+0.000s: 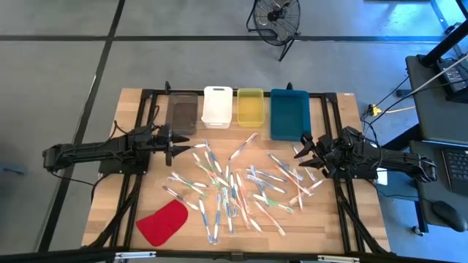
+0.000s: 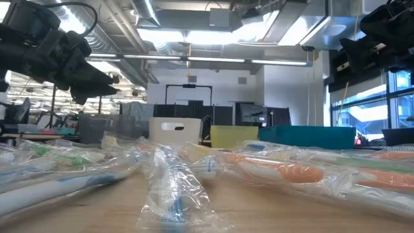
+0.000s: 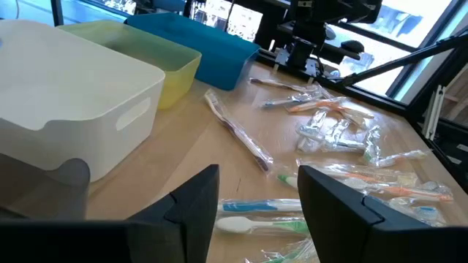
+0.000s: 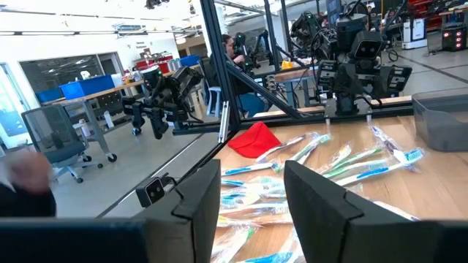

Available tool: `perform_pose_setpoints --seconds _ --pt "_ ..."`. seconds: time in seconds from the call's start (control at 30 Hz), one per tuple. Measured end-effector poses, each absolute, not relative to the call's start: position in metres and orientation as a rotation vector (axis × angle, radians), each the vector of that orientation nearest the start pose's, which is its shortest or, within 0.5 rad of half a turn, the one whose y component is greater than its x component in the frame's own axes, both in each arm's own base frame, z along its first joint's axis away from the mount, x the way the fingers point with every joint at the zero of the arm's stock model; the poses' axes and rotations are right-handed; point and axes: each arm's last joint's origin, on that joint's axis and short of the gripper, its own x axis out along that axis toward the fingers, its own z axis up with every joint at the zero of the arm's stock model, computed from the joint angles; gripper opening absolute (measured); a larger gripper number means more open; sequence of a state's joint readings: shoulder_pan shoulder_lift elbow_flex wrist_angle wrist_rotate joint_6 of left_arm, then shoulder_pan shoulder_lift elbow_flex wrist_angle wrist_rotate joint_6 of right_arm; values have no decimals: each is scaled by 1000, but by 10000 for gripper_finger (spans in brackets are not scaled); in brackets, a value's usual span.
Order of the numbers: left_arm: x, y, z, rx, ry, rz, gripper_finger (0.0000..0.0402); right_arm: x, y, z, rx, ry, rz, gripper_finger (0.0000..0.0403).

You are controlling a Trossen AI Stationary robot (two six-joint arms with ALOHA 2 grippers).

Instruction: Pick & Place Toothbrushes

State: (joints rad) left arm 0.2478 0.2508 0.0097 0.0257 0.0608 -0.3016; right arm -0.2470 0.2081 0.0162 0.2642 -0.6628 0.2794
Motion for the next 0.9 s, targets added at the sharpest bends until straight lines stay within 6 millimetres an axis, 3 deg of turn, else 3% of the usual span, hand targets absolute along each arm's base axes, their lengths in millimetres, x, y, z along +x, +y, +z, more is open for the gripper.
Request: perform_pose_setpoints --seconds 0.63,0.9 --pt "108 25 148 -333 184 217 182 105 -8 177 244 -7 422 126" --pt "108 25 148 -333 184 217 182 105 -8 181 245 -45 412 134"
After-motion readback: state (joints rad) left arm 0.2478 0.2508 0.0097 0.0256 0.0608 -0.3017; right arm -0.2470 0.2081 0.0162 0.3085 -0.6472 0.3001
